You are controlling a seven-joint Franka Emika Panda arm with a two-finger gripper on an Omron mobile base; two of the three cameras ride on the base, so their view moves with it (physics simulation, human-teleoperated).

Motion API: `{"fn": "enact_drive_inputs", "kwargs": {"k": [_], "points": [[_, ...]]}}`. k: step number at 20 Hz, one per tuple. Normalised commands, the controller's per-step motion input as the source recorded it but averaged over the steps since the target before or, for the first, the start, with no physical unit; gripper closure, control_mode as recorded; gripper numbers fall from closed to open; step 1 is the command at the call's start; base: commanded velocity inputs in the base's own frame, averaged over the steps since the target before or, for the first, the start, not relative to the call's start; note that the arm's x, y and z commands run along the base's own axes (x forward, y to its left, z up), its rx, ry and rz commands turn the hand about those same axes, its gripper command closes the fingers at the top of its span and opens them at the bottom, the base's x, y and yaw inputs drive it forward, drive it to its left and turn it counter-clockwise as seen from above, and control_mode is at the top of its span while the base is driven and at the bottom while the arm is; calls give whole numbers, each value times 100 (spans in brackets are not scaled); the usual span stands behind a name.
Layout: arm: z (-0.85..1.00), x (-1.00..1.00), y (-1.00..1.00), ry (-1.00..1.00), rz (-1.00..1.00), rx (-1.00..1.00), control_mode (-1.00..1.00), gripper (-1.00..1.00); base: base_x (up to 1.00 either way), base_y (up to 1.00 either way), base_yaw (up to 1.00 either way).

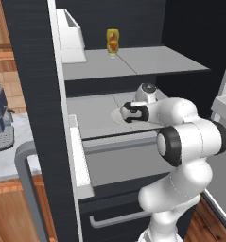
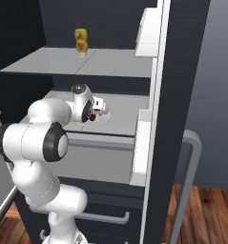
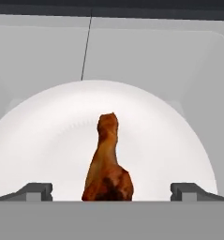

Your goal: Retrieve the chicken drumstick from the fridge and place it on the saucepan with marinade on the stove.

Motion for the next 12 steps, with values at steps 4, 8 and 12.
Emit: {"fn": "enact_drive_inputs", "kwargs": {"k": [4,8,12], "points": [[-29,16,0,4,0,0,-100,-100,0,0,0],[-25,18,0,4,0,0,-100,-100,0,0,0],[-22,17,0,3,0,0,-100,-100,0,0,0]]}}
